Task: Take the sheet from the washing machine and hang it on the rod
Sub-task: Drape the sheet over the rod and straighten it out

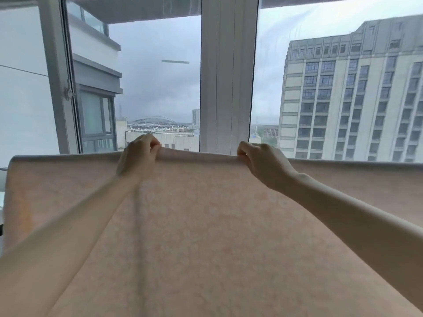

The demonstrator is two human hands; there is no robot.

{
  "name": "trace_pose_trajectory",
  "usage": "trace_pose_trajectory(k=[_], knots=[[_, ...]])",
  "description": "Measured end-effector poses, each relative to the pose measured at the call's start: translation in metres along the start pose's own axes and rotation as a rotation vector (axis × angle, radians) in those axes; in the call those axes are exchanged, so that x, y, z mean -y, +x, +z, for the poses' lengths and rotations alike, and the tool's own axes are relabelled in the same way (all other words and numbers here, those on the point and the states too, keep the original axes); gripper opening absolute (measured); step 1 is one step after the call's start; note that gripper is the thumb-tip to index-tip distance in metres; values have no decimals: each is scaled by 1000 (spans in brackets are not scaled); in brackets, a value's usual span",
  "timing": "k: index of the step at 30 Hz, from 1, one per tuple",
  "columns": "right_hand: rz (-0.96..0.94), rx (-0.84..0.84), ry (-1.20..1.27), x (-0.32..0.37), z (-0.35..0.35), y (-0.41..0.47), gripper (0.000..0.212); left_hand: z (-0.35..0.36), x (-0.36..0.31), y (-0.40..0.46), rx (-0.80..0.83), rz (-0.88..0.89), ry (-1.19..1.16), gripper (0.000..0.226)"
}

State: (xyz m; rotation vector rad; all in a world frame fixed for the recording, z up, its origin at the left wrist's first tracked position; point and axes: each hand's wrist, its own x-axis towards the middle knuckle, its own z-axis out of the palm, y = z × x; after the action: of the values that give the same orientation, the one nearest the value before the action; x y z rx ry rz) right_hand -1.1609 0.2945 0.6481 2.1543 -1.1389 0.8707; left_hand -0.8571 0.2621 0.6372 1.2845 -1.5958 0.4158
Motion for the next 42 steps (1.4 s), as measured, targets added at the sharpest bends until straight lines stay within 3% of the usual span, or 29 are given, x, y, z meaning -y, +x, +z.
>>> trace_pose_trajectory(k=[5,10,15,20,23,27,31,36,40,42], knots=[[39,-187,111,-6,-17,14,15,4,-5,0,-120,41,-114,7],[-50,-114,119,0,2,-27,15,14,5,-19,-31,163,-27,6],[-9,-332,228,0,-12,8,11,9,-9,-7,85,231,-151,30],[-112,-227,170,2,4,-12,13,19,-27,-12,172,285,-274,28],[-124,-213,183,-1,3,-13,14,30,-38,-12,106,343,-292,15],[-190,-144,110,-15,-5,-22,13,31,-40,-3,16,294,-301,5],[-111,-135,22,-44,-19,-31,23,29,-41,5,-52,183,-386,5],[11,-153,46,-72,-35,-42,19,31,-45,12,-139,98,-441,5],[134,-304,77,-77,-48,-41,14,39,-55,5,-46,133,-321,10],[124,-297,78,-76,-46,-49,15,45,-65,-2,12,227,-273,18]])
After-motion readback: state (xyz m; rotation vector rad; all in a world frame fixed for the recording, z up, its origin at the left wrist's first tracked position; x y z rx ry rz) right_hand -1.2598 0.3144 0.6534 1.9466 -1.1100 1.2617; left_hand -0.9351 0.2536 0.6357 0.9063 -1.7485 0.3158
